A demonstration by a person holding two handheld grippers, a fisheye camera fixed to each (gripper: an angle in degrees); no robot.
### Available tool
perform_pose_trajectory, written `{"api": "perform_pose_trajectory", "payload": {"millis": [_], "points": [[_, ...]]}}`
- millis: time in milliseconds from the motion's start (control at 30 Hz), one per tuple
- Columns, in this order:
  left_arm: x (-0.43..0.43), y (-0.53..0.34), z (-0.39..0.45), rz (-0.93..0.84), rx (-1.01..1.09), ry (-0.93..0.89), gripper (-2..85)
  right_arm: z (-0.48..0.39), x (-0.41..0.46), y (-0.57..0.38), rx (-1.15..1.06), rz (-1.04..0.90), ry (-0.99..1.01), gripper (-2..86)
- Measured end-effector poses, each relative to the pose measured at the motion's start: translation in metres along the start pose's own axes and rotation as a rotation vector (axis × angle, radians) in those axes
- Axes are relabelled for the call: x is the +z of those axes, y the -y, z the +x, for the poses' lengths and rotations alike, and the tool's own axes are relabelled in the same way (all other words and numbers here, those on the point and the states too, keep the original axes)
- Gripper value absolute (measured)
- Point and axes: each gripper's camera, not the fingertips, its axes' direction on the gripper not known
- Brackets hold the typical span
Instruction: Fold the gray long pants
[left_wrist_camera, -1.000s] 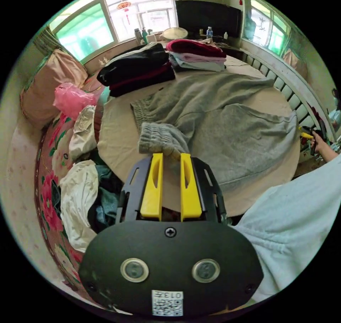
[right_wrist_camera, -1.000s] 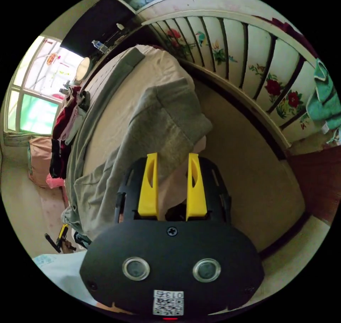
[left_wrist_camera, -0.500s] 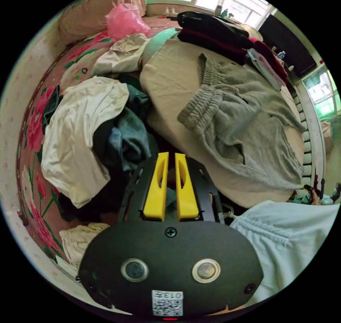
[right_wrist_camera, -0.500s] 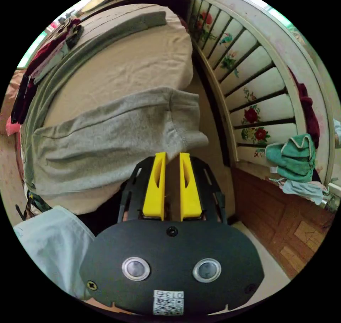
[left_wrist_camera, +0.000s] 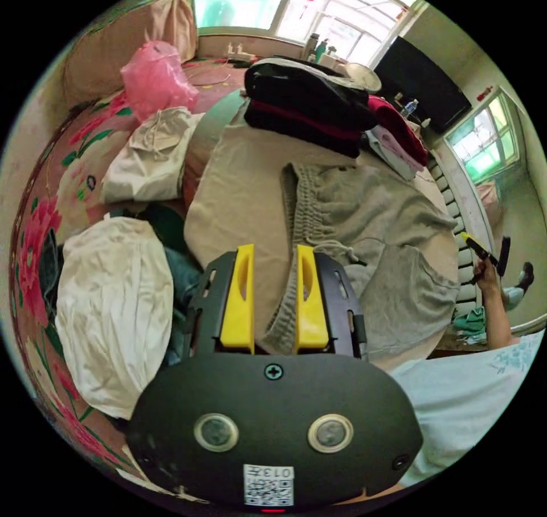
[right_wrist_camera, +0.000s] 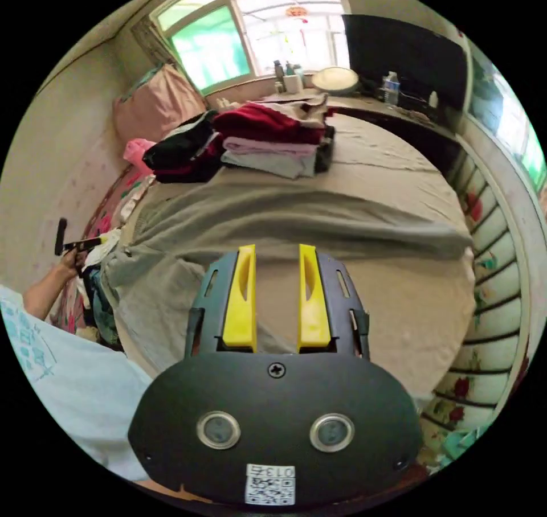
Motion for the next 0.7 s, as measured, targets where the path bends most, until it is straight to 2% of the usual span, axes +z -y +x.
{"api": "perform_pose_trajectory", "payload": {"millis": [67, 167, 300, 433, 600, 700], "points": [[0.018, 0.027, 0.009, -0.021, 0.046, -0.030, 11.7, -0.054, 0.041, 0.046, -0.137, -0.029, 0.097, 11.4], [0.055, 0.050, 0.021, -0.153, 0.114, -0.021, 12.2, -0.159, 0.105, 0.112, -0.374, -0.081, 0.189, 11.9], [0.049, 0.028, 0.021, -0.174, 0.177, 0.039, 13.5, -0.307, 0.180, 0.179, -0.664, -0.131, 0.309, 12.7], [0.027, -0.013, -0.007, -0.178, 0.097, 0.011, 16.2, -0.432, 0.251, 0.208, -0.934, -0.211, 0.358, 13.4], [0.026, -0.064, -0.054, -0.143, -0.088, -0.105, 17.7, -0.509, 0.326, 0.207, -1.109, -0.378, 0.346, 13.3], [0.043, -0.072, -0.066, -0.147, -0.118, -0.148, 16.0, -0.523, 0.350, 0.203, -1.088, -0.460, 0.367, 11.5]]}}
